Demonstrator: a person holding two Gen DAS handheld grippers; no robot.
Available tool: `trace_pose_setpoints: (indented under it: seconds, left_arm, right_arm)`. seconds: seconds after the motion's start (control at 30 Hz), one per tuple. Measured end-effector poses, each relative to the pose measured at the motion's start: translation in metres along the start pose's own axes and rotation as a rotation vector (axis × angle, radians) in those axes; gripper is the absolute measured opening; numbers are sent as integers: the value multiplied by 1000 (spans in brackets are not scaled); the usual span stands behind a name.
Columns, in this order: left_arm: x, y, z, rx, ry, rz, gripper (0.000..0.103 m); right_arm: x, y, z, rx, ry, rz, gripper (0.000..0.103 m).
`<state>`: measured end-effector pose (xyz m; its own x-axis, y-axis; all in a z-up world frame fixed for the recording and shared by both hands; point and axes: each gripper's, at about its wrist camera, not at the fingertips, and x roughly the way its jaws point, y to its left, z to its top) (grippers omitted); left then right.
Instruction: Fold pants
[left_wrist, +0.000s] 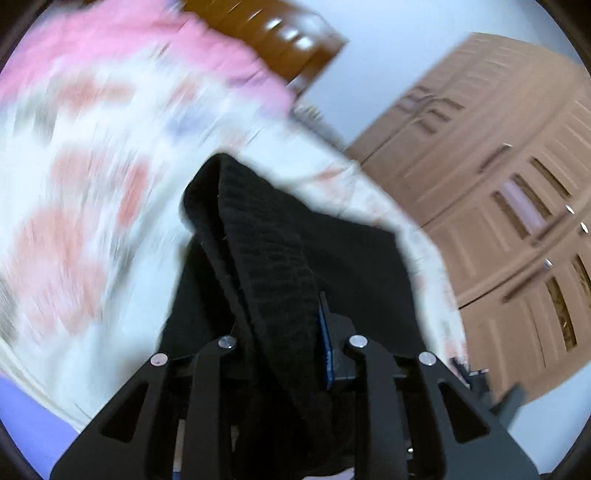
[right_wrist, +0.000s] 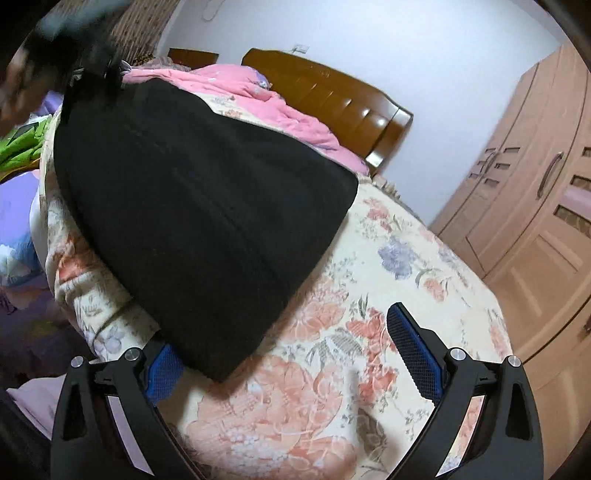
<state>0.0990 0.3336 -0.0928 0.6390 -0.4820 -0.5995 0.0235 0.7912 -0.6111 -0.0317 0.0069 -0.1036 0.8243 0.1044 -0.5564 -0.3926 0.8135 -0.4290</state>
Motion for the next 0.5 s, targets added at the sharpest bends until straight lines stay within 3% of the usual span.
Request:
trace_pose_setpoints:
  seconds: [0.07,0.1,0.17,0.27,0.3,0.43,0.5]
  left_arm:
    - [-2,21,-9,-64,-60,-133,26]
    - [-4,23,-10,-68,-72,-153,27]
    - [-5,14,-10,-14,-85,-119,30]
    - [-10,-7,-1,98,-82,-50,32]
    - [-13,-14,3,138,-80,-28,32]
    - [-11,-31,18,231,-60,8,32]
    - [-5,-28,17,224,-44,19,37]
  right_arm:
    - [-2,2,0,5,5,12,96]
    - [-2,2,0,7,7,17,96]
    - [-4,0,1,19,17,45,96]
    - [-14,-6,0,58,13,162,96]
    - [-21,-10,-3,80,-1,249,97]
    - [-52,-26,-11,133,-82,449,97]
    - [-61,-41,-2,185,-138,498,97]
